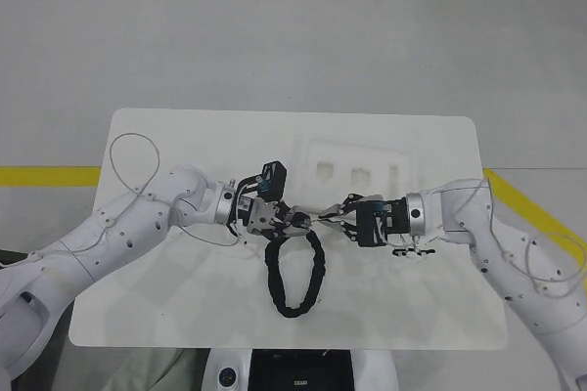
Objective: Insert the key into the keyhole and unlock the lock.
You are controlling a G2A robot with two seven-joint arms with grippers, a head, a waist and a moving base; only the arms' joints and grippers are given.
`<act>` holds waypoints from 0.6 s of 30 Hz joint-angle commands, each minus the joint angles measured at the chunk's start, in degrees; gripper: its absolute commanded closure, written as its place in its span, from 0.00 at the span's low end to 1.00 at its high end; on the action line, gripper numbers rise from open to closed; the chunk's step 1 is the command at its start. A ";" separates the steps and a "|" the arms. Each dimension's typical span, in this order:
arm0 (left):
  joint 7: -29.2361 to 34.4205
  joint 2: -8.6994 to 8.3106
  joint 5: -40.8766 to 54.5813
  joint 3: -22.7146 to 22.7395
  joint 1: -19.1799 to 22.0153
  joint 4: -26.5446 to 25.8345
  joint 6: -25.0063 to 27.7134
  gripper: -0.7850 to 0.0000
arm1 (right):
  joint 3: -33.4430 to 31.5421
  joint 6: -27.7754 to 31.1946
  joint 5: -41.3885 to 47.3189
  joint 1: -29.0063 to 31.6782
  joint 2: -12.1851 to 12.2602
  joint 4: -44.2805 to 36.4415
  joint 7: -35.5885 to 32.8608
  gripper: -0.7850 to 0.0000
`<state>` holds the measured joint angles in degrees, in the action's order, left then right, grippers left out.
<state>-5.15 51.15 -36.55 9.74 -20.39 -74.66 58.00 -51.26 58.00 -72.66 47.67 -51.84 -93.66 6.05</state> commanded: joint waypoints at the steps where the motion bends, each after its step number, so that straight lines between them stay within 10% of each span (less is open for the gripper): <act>1: -0.23 -0.05 -0.69 0.00 0.05 0.01 0.00 1.00 | 0.13 0.00 2.58 -0.09 -0.03 0.22 -1.65 1.00; 18: -1.22 -0.79 -4.43 0.00 1.19 0.23 0.00 1.00 | 0.40 -4.70 26.23 1.08 -0.12 -0.45 -22.56 1.00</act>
<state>-6.54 50.41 -40.78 9.74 -19.29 -74.45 58.00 -50.85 53.84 -47.57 48.64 -52.00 -94.01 -15.31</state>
